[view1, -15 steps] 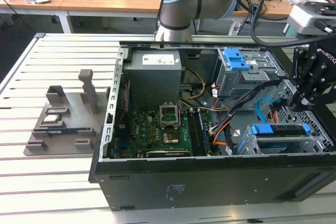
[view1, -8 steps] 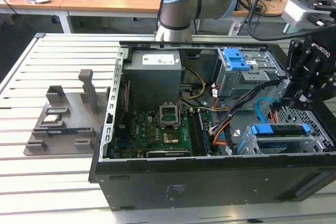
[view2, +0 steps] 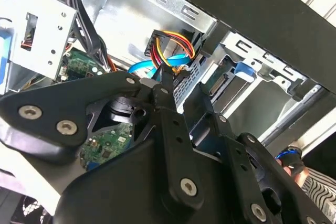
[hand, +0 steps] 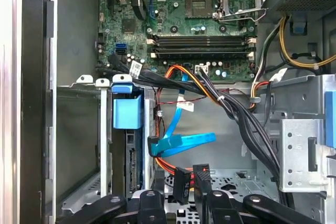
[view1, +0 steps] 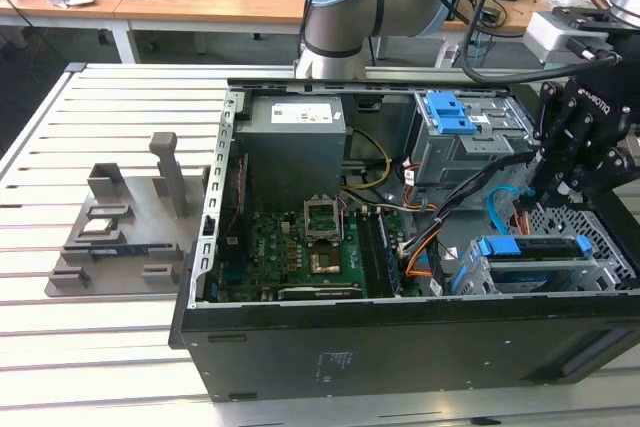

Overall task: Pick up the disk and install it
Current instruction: 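Insert the first disk wire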

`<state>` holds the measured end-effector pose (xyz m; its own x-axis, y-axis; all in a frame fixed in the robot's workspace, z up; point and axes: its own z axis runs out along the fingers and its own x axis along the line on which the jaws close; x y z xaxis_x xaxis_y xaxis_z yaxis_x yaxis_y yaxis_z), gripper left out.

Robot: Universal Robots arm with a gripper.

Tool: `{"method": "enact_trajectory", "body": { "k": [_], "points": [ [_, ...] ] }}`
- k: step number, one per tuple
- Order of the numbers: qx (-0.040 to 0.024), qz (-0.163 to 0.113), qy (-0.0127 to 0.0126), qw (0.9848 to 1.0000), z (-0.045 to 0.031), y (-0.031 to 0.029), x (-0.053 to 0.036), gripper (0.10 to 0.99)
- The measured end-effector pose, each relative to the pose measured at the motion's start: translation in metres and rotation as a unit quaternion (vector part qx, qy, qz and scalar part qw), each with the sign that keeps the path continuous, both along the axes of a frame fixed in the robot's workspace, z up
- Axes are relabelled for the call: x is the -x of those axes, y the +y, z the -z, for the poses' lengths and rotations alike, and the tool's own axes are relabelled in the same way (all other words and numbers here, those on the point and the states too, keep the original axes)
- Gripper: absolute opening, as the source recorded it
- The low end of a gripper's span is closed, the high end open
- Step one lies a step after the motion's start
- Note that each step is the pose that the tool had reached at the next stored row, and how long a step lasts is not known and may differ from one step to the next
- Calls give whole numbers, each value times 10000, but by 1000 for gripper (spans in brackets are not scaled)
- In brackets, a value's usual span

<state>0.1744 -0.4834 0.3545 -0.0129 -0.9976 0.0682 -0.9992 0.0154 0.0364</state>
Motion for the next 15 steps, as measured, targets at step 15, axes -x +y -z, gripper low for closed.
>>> {"method": "enact_trajectory", "body": {
  "k": [15],
  "points": [
    [7,0,0,10000,2,-82,0,169]
  ]
}}
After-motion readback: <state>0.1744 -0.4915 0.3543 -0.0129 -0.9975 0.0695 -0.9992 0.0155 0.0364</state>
